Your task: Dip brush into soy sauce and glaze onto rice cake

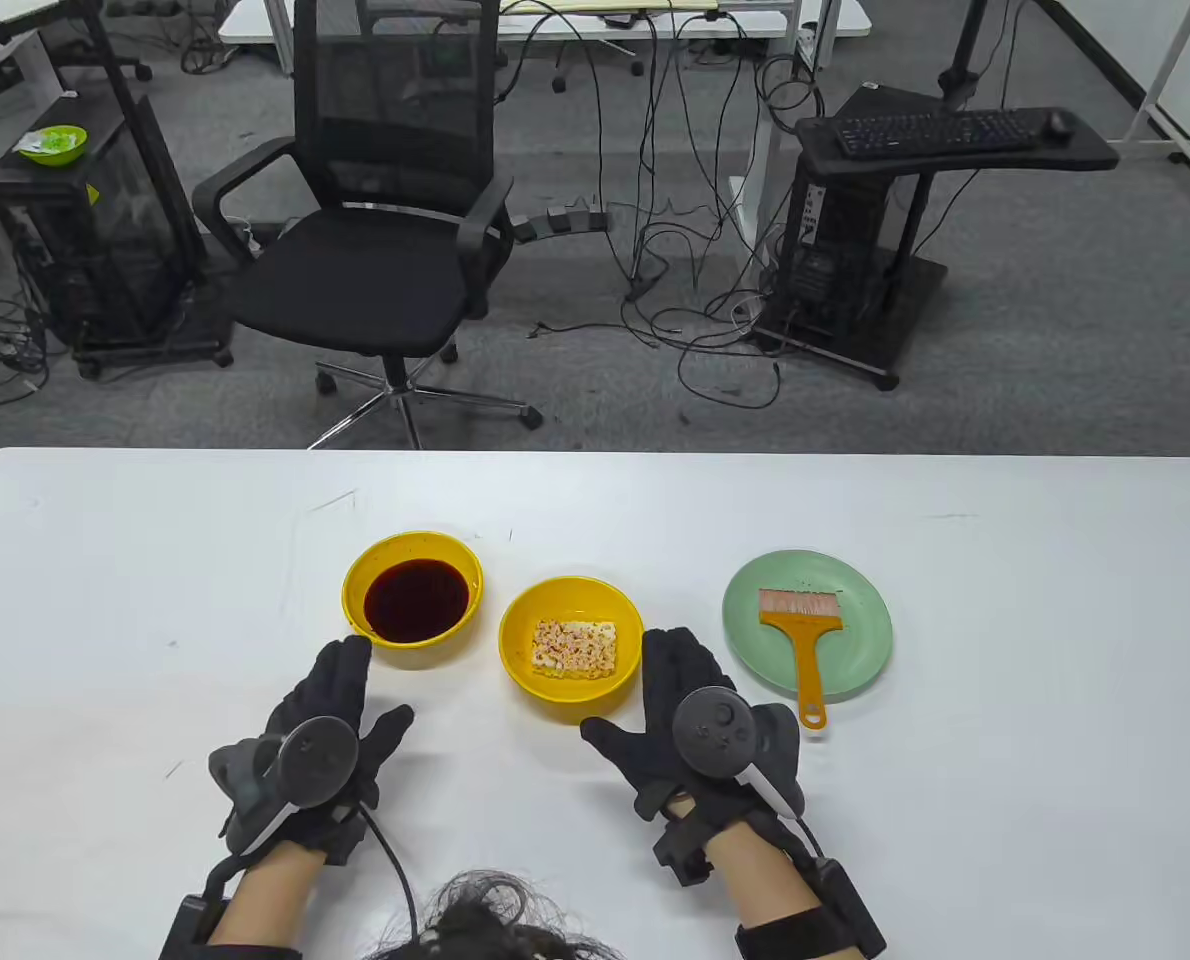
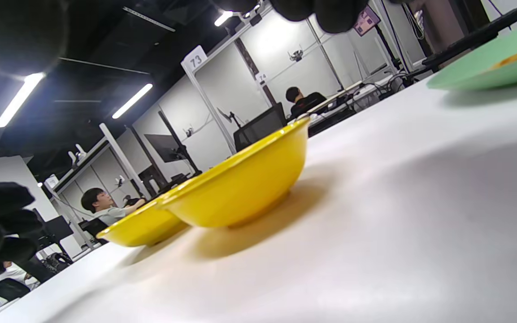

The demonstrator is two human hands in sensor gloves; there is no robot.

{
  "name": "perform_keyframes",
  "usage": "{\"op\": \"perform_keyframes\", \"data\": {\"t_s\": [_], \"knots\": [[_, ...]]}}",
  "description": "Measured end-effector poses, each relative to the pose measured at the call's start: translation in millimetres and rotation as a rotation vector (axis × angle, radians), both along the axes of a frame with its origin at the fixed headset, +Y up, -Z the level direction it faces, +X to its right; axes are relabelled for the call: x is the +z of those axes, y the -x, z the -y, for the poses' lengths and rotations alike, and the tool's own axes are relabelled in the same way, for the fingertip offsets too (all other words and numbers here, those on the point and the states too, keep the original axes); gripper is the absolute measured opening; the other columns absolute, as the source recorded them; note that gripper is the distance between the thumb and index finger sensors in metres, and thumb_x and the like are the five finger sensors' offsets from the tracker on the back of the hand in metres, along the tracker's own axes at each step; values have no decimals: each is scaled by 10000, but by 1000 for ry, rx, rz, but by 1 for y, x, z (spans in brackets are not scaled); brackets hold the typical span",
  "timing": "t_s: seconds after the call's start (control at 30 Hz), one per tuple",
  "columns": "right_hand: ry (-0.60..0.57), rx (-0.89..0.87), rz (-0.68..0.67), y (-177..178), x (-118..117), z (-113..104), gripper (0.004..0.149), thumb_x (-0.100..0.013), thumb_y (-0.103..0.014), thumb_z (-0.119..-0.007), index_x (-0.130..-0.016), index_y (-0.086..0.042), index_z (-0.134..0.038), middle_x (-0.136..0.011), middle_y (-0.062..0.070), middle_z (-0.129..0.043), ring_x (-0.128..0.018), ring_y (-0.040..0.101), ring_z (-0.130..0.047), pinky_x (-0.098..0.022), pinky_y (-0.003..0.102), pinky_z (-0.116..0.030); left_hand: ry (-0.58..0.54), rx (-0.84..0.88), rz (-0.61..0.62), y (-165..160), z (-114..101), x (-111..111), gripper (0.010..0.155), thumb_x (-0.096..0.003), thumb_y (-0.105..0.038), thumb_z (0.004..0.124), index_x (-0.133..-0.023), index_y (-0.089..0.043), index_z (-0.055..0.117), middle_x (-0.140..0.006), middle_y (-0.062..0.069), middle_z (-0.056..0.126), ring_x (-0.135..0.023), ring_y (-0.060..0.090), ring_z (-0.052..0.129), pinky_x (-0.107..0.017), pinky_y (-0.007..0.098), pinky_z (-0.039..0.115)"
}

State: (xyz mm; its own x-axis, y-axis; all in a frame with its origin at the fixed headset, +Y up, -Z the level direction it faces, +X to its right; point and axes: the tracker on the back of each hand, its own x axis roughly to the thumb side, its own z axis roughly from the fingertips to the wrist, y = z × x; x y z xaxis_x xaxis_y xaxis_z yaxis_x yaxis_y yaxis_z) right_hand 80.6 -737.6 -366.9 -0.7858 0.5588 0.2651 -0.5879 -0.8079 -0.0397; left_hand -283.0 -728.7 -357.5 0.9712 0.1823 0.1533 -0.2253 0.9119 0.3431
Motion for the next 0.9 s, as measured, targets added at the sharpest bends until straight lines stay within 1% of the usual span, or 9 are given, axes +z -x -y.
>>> {"op": "perform_keyframes", "data": {"t_s": [0.13,0.33,0.4,0.5,0.53,0.6,0.7,0.83,0.9], "knots": [[-4,12,-3,2,1,-1,1005,-456,-716,-754,-1111,-85,-327,-1170,268,-312,-1029,576,-393,-666,738,-405,11,-13,-4,0,1,-1,830,-406,-647,772,-1075,-239,500,-1092,135,687,-904,339,910,-655,501,756],[-37,-20,43,-12,1,-14,976,-463,-700,-760,-1112,-91,-360,-1169,267,-338,-1022,580,-420,-660,742,-432,-4,-4,-5,0,-1,1,831,-406,-647,771,-1076,-239,497,-1094,135,682,-908,336,907,-656,501,755],[-83,-47,93,-23,1,-22,942,-465,-685,-773,-1106,-97,-413,-1165,256,-398,-1016,569,-475,-655,734,-473,-4,-2,-3,0,-1,0,830,-405,-645,773,-1075,-238,500,-1093,137,682,-906,338,908,-656,500,756],[-90,-35,175,-42,-2,-32,901,-474,-660,-786,-1097,-95,-462,-1146,249,-487,-983,555,-575,-642,700,-552,0,-8,-1,0,0,0,831,-406,-647,770,-1075,-238,497,-1093,136,681,-907,337,909,-656,501,755],[-97,-36,219,-51,-3,-35,892,-478,-646,-794,-1094,-87,-474,-1136,252,-511,-961,551,-614,-634,680,-584,-1,-7,-1,0,0,0,830,-406,-647,770,-1075,-238,497,-1094,136,681,-906,338,908,-656,500,756],[-95,-14,291,-65,-4,-37,872,-477,-635,-807,-1085,-86,-507,-1105,261,-565,-882,491,-740,-586,597,-690,0,-3,-4,0,0,0,831,-406,-647,770,-1076,-237,498,-1094,137,681,-904,337,911,-655,500,757],[-56,56,390,-84,-6,-34,835,-472,-625,-829,-1066,-96,-578,-1047,248,-668,-816,458,-820,-549,559,-738,2,4,-6,0,0,0,830,-407,-648,768,-1076,-239,497,-1094,137,681,-897,335,918,-651,497,762],[-15,168,473,-97,-10,-24,787,-462,-593,-870,-1047,-119,-638,-1023,233,-702,-791,462,-841,-534,565,-745,-2,-2,-1,-1,0,0,829,-407,-649,766,-1076,-238,497,-1093,136,683,-896,332,919,-650,497,762],[55,250,501,-102,-13,-17,779,-459,-581,-885,-1049,-134,-643,-1034,232,-688,-806,482,-824,-542,580,-734,1,-1,1,-2,1,0,830,-408,-649,766,-1077,-238,497,-1093,137,683,-897,335,918,-651,498,761]]}}
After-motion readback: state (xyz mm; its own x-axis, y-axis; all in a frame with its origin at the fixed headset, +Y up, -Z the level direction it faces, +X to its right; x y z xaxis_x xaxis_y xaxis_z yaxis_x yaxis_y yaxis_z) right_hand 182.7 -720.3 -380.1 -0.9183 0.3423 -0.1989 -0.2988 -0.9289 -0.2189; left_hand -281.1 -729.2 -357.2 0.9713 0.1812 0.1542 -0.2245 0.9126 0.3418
